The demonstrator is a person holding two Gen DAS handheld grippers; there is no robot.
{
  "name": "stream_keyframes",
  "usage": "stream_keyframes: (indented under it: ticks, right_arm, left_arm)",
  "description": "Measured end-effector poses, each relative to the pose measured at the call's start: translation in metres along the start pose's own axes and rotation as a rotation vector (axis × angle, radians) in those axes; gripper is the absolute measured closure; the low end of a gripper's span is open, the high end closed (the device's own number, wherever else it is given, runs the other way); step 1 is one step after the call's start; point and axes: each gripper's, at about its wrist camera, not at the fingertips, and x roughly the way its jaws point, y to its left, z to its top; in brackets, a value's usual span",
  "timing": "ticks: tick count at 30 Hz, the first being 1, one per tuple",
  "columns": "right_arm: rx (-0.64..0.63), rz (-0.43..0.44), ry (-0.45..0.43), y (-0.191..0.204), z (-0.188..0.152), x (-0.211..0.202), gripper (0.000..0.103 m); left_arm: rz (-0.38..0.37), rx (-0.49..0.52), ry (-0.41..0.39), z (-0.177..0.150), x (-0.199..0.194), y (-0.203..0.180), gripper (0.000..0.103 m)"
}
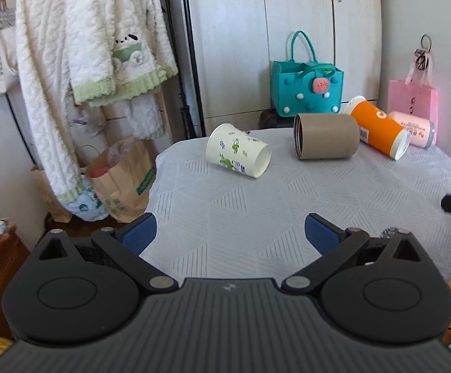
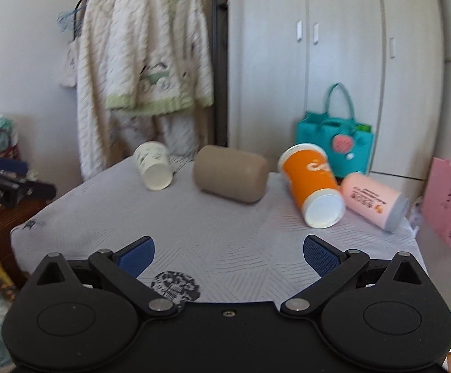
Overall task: Flip cup upright
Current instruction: 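Move the right gripper to the white leaf-print cup and close on it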
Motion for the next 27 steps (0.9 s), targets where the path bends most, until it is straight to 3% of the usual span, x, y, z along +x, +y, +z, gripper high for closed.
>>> stream_keyframes:
  ticks: [6, 13, 16, 23, 27]
  right_arm:
    - [-0.053, 0.120, 0.086, 0.017, 0.030, 0.017, 0.000]
    - [-0.170, 0.269, 0.149, 0.053, 0.069, 0.064, 0.000]
    - [-0.213, 0.317, 0.159, 0.068, 0.081, 0.088, 0.001]
    - [-0.346, 0.350, 0.108, 0.097, 0.098, 0.143, 0.005]
    - [-0.434, 0.316, 0.101, 0.108, 0.102, 0.171, 0.009]
  left_arm:
    - [-0.088, -0.053, 0.011, 0.021, 0.024, 0.030, 0.000]
    - [-0.117, -0.081, -0.099, 0.035, 0.044, 0.048, 0.000]
    - [-0.124, -0.109, -0.105, 0.036, 0.059, 0.054, 0.000]
    - [-0.237, -0.264, -0.021, 0.033, 0.106, 0.073, 0.000]
    - [-0.263, -0.315, 0.006, 0.031, 0.125, 0.080, 0.000]
